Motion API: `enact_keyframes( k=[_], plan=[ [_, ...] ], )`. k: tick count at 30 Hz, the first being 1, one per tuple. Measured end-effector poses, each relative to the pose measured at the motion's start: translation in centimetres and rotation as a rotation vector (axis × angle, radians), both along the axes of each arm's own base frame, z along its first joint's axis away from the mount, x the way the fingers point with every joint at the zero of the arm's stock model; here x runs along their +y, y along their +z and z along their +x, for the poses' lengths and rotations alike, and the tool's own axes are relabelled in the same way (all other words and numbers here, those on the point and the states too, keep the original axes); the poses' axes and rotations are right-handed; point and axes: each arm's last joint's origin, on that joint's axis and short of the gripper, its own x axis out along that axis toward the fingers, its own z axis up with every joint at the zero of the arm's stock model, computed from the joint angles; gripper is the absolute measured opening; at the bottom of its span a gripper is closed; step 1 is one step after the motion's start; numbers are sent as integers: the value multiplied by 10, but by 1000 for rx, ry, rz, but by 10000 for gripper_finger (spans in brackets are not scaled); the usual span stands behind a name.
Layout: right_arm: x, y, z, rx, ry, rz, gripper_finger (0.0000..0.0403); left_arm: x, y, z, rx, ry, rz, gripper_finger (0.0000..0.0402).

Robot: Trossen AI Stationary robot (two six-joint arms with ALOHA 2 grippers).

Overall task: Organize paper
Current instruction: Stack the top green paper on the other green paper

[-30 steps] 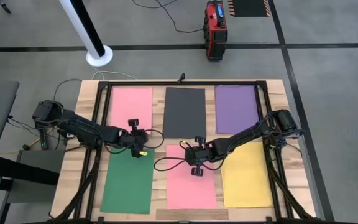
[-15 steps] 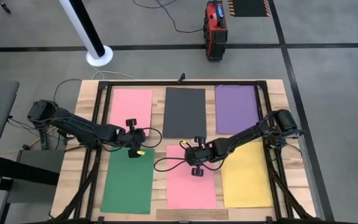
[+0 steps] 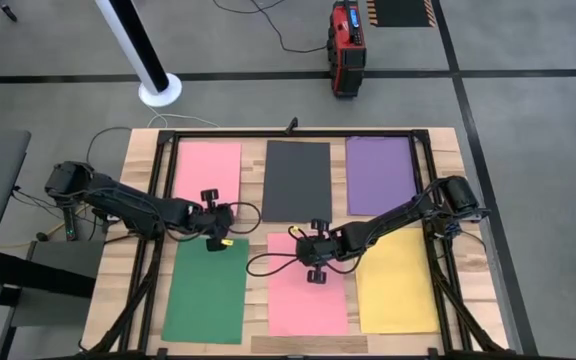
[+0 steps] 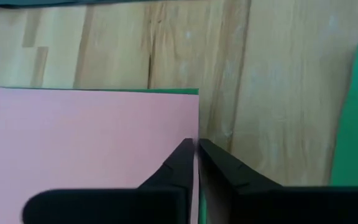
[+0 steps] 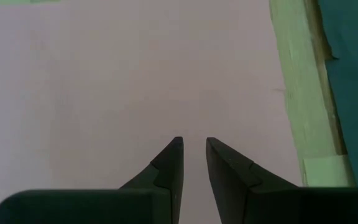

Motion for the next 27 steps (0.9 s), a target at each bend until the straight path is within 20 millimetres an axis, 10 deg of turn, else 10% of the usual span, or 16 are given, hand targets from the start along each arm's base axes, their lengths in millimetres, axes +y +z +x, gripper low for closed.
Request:
enact_keyframes(
  k=[27],
  plan=[
    [-4,0,2,-3,14,-15,69,3,-18,6,137,-107,-13,51]
  ],
)
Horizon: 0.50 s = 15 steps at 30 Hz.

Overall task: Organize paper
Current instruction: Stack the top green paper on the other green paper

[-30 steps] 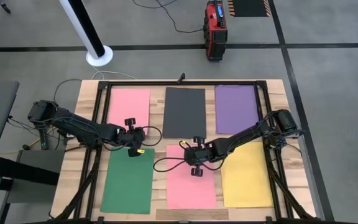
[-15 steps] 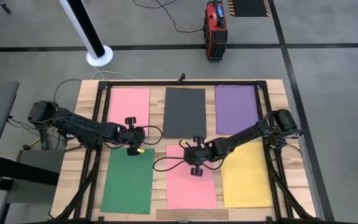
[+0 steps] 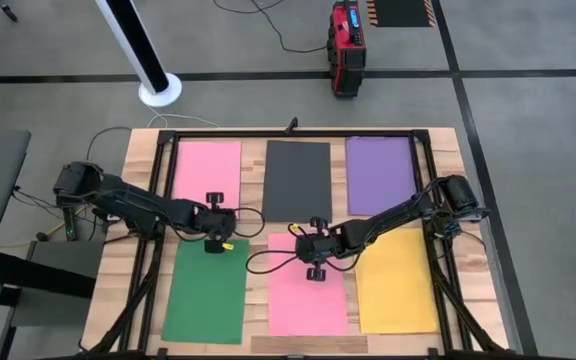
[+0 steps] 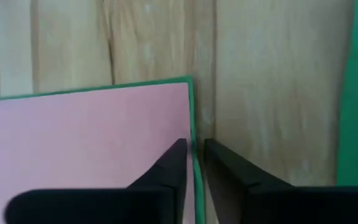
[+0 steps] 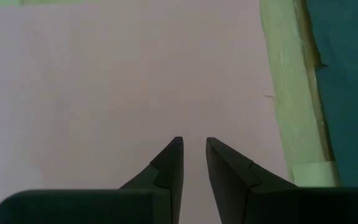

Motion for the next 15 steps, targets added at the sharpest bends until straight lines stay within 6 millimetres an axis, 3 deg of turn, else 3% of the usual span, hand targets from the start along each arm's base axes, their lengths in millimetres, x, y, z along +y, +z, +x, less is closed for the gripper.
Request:
enact_keyframes(
  k=[8,15],
  plan=[
    [0,0,0,-1,2,-1,69,1,-8,3,36,14,75,81],
    [0,0,0,-1,2,-1,69,1,-3,0,24,-8,34,11]
  ],
)
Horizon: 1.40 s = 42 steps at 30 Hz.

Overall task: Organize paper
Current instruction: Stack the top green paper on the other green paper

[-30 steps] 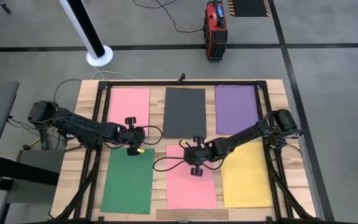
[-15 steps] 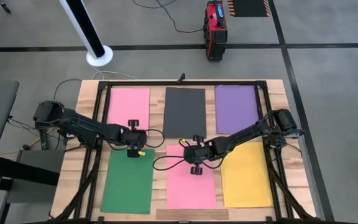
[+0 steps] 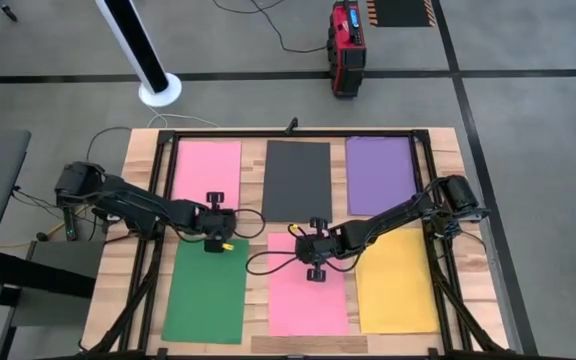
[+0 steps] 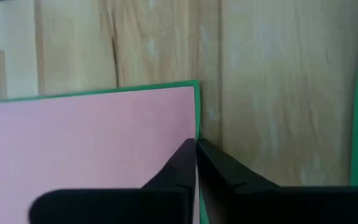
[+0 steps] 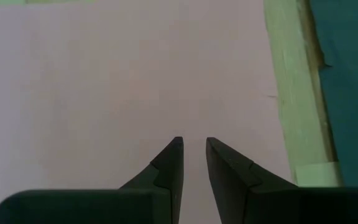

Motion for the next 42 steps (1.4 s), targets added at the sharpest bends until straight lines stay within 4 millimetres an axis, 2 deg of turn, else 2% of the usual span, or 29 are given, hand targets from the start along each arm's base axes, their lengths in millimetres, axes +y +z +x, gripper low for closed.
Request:
enact_keyframes(
  k=[14,30,36,42],
  plan=[
    [0,0,0,-3,0,0,69,0,9,-9,-2,10,-63,1],
    [-6,6,11,-110,41,-14,69,0,40,-21,-193,37,-135,0],
    [-21,16,26,-252,82,-62,69,0,46,-23,-225,38,-143,0],
    [-60,35,45,-478,50,-126,55,0,46,-23,-233,47,-133,0]
  ],
)
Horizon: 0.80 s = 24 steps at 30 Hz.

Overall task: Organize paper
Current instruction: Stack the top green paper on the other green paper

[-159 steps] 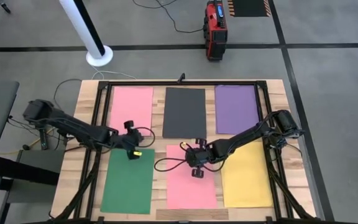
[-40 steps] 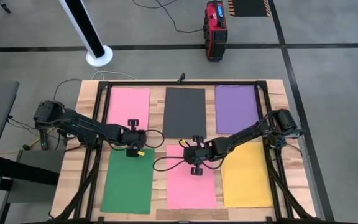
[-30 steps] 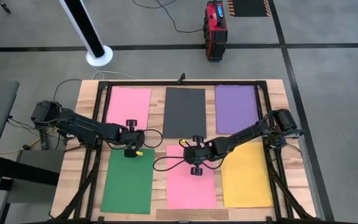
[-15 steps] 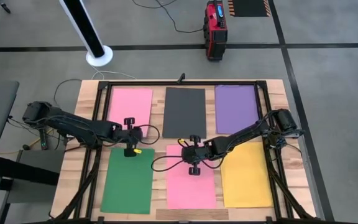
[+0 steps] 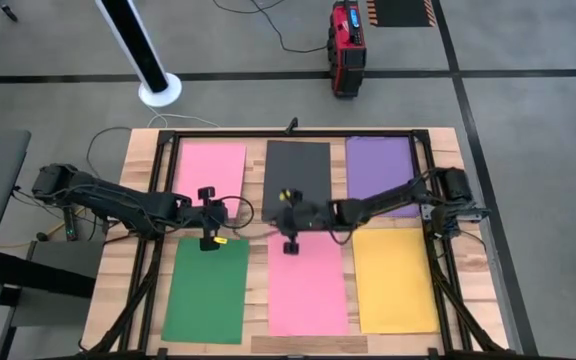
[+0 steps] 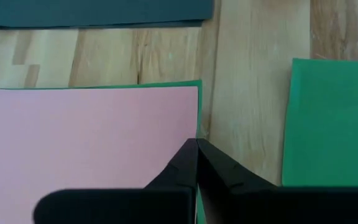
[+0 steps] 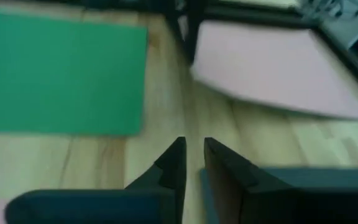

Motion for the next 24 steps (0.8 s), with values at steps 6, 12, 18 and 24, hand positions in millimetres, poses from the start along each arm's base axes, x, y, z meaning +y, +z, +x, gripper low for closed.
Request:
enact_keyframes(
  k=[6,12,18,24],
  plan=[
    [-27,9,6,-104,18,40,5,0,1,2,-24,5,3,0],
    [-30,6,12,-159,9,55,1,0,3,5,-56,1,3,0],
    [-29,-21,34,-132,35,101,1,-1,4,7,-86,-5,4,0],
    [-29,-23,61,-179,19,135,0,-1,4,7,-79,-7,5,0]
  ],
)
